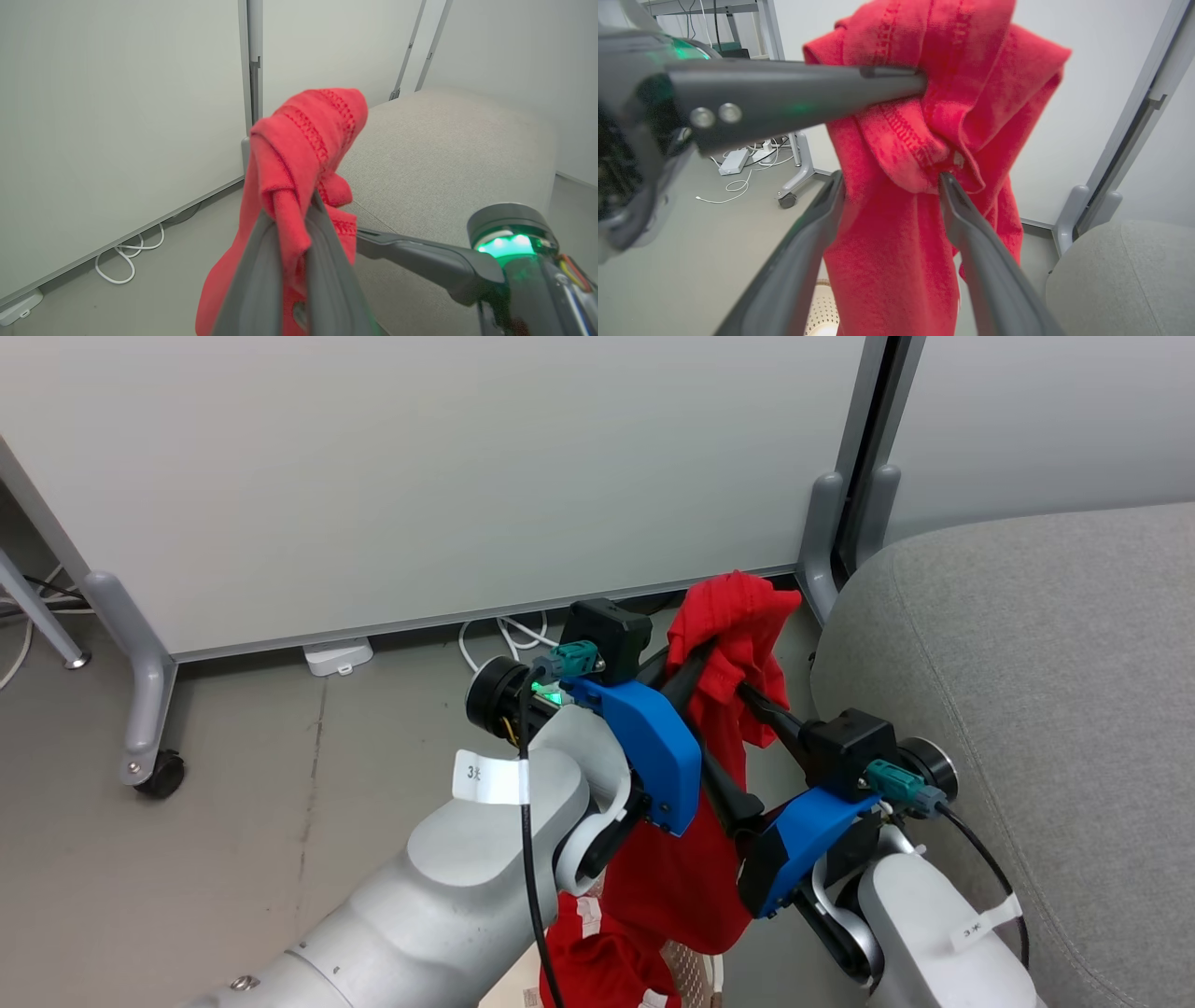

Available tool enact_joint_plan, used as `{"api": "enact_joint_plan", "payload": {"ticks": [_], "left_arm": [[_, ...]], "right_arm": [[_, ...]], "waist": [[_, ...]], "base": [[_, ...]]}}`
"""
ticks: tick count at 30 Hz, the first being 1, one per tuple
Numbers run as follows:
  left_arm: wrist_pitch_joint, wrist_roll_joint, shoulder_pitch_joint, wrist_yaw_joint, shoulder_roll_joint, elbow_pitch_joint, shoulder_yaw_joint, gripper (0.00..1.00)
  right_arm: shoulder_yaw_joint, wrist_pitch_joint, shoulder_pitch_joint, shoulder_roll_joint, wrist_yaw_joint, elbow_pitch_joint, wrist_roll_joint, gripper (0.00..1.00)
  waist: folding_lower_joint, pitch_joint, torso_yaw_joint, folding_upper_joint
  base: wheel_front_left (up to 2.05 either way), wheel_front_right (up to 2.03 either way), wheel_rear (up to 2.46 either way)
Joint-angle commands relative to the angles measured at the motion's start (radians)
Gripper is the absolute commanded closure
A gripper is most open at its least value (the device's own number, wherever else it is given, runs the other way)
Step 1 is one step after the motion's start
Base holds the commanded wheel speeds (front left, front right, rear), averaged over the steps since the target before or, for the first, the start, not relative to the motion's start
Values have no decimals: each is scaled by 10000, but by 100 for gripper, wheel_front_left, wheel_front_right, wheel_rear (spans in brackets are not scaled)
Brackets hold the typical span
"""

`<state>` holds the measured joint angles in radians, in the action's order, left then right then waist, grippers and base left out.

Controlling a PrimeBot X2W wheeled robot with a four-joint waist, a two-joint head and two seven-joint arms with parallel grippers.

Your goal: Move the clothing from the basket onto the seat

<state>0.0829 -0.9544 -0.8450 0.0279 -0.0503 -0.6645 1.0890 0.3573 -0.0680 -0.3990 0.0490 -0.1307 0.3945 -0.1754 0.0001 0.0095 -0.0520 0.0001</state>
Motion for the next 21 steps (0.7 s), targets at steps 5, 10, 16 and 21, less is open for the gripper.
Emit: {"api": "enact_joint_plan", "payload": {"ticks": [5,10,16,21], "left_arm": [[155,-235,-282,41,-6,-27,192,100],[201,-481,-383,61,-6,96,429,100],[282,-758,-478,94,-6,243,747,100],[352,-971,-557,141,-6,286,993,100]], "right_arm": [[274,-307,-642,24,-1,787,-362,0],[521,-467,-1216,25,-1,1848,-392,0],[716,-777,-1757,24,-1,3080,-501,0],[953,-995,-2100,24,-1,3784,-759,0]], "waist": [[-1,66,22,-1],[-1,88,87,-1],[-1,50,215,-1],[-1,9,292,-1]], "base": [[0,0,0],[0,0,0],[0,0,0],[0,0,0]]}}
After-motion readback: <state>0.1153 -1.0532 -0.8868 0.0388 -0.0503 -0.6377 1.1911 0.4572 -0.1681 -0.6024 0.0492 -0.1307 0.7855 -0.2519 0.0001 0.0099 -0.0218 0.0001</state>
